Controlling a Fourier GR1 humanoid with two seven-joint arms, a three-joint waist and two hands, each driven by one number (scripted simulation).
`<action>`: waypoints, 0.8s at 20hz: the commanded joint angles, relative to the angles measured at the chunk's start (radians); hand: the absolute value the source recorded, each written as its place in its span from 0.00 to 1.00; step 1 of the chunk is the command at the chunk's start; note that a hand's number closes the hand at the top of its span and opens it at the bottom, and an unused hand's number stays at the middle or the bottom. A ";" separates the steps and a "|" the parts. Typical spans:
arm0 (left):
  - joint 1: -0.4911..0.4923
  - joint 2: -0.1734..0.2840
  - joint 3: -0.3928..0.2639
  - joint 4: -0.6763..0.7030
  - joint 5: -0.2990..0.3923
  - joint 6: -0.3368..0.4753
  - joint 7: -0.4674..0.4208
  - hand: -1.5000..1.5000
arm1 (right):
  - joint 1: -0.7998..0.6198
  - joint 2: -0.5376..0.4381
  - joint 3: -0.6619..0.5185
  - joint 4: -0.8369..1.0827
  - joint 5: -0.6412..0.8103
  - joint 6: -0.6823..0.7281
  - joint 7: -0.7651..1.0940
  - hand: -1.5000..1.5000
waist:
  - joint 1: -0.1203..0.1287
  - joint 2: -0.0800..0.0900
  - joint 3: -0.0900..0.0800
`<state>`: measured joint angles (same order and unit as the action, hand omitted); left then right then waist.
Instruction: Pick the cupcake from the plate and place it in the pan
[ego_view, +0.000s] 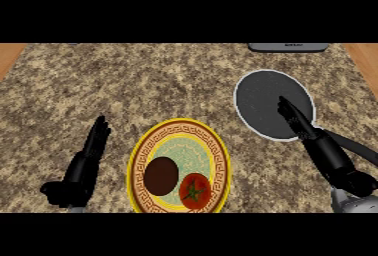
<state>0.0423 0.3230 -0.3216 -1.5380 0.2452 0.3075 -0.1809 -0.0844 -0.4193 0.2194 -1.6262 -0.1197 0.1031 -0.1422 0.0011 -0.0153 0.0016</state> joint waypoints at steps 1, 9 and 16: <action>-0.065 0.006 0.044 0.002 -0.030 -0.002 0.048 0.50 | -0.011 0.085 0.056 -0.010 0.039 -0.004 0.031 1.00 | 0.000 0.015 -0.002; -0.223 0.068 0.136 0.061 0.006 0.020 0.186 0.50 | -0.047 0.344 0.264 0.130 0.298 -0.295 -0.089 0.00 | -0.020 0.013 -0.001; -0.239 0.092 0.187 0.082 0.025 -0.021 0.195 0.50 | 0.172 0.124 0.237 -0.215 0.444 -0.378 -0.033 0.00 | -0.027 0.010 -0.003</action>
<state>-0.1786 0.4081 -0.1599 -1.4777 0.2624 0.3031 0.0040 0.0014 -0.1936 0.4740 -1.6843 0.2549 -0.2484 -0.2018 -0.0218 -0.0053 -0.0005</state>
